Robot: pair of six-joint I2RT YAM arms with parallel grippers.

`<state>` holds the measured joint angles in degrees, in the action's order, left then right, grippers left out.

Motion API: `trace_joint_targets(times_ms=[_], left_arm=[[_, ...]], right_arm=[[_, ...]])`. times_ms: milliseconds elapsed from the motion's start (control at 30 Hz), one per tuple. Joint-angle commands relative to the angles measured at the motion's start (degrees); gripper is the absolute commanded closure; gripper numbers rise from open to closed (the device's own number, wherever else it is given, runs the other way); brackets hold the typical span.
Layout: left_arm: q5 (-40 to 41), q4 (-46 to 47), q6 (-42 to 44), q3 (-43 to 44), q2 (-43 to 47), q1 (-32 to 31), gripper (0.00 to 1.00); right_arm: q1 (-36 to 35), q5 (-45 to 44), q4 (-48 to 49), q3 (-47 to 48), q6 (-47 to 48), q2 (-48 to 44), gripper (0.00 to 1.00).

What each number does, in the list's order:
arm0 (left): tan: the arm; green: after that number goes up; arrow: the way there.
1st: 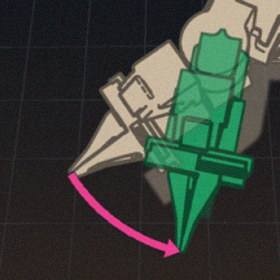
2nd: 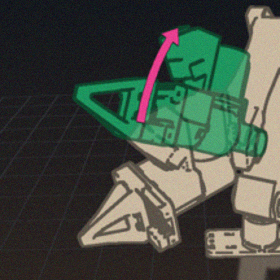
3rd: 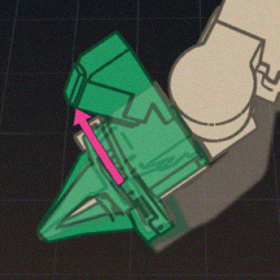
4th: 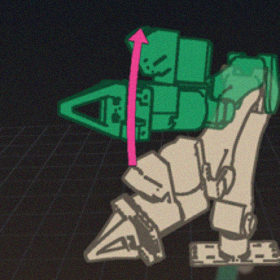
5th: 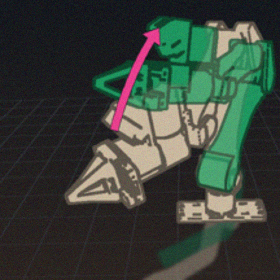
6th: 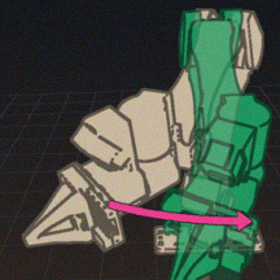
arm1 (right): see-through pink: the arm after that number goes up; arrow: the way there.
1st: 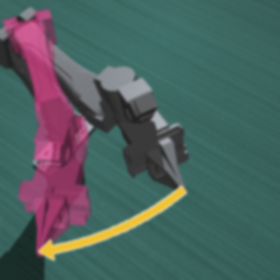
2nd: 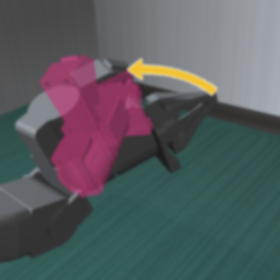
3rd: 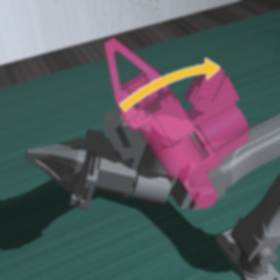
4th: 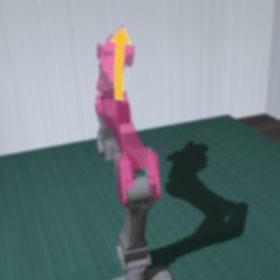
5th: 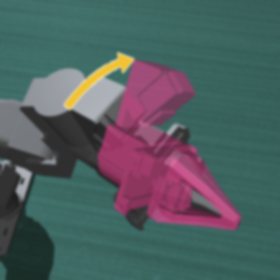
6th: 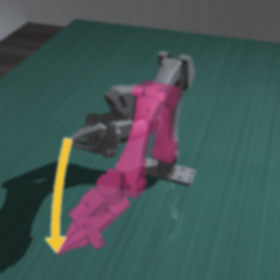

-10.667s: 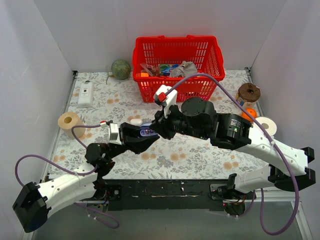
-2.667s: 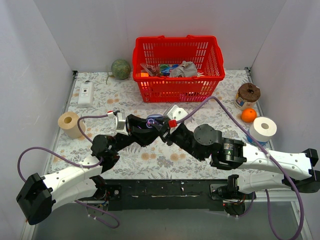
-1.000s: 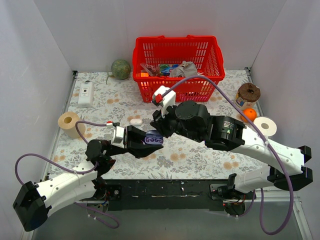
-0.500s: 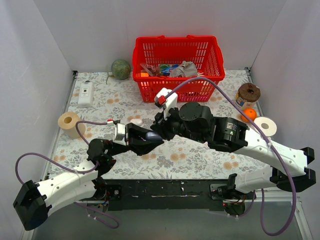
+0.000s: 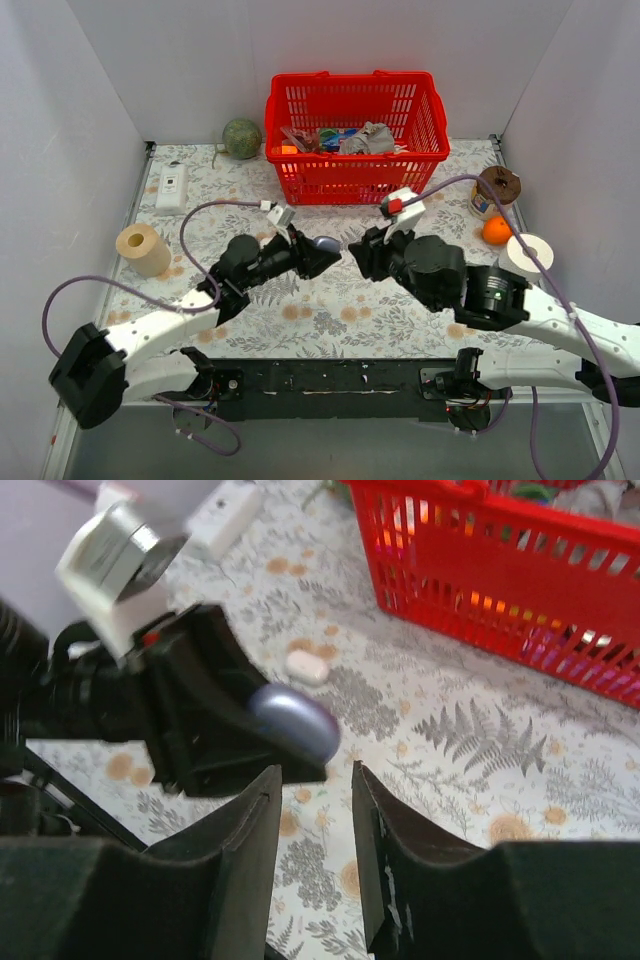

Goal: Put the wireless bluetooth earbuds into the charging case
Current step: Place the charging case at the center of the board, then reset both arms

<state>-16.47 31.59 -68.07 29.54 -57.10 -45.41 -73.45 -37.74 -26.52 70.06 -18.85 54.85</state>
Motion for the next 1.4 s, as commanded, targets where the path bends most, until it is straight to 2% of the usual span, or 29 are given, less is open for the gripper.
trace_joint_targets(times_ms=[0,67,200,400,600,733,767,867,1033,1167,1200,1300,1367], left_arm=[[-4.00,-16.72,-8.91,6.66,-14.76,5.23,0.98],[-5.67,-17.62,-10.06,9.21,-23.09,7.00,1.00],[-4.02,-15.09,-11.99,10.89,-30.94,8.23,1.00],[-1.73,-12.79,-12.70,14.05,-39.04,9.98,1.00],[-3.66,-13.49,-11.82,17.91,-46.96,12.62,1.00],[-4.10,-14.89,-10.77,19.41,-48.46,13.06,0.80],[-3.92,-15.59,-10.16,19.50,-48.11,13.06,0.72],[-3.48,-17.35,-9.45,19.15,-46.71,13.33,0.63],[-1.81,-21.22,-7.43,17.66,-43.72,13.68,0.57],[-0.93,-24.20,-7.07,14.94,-39.85,14.99,0.48],[-0.76,-24.73,-6.99,14.67,-38.80,15.26,0.33],[1.08,-29.29,-6.29,14.84,-33.44,16.84,0.30],[5.99,-34.89,-5.23,15.28,-26.68,17.11,0.29]], right_arm=[[0.06,-3.05,0.59,-7.12,-5.40,1.32,0.58],[0.06,-3.05,2.70,-9.49,-6.02,0.09,0.58],[0.15,-2.87,2.09,-12.40,-6.90,-3.25,0.57],[0.15,-2.96,-0.28,-13.81,-7.96,-6.86,0.58],[0.15,-1.29,-2.13,-14.78,-7.96,-8.44,0.57],[0.06,-1.20,-2.22,-15.31,-7.96,-9.06,0.57],[0.15,-1.37,-2.13,-15.39,-7.96,-9.23,0.56],[0.15,-1.46,-2.39,-15.31,-7.87,-9.23,0.55],[0.15,-1.55,-2.57,-15.75,-7.87,-9.50,0.55],[0.15,-1.38,-2.57,-16.27,-8.04,-10.11,0.54],[0.06,-1.46,-2.48,-16.45,-8.04,-10.20,0.54],[0.15,-1.29,-2.48,-16.89,-8.48,-10.64,0.54],[0.15,-1.11,-2.39,-17.33,-8.48,-11.08,0.54]])
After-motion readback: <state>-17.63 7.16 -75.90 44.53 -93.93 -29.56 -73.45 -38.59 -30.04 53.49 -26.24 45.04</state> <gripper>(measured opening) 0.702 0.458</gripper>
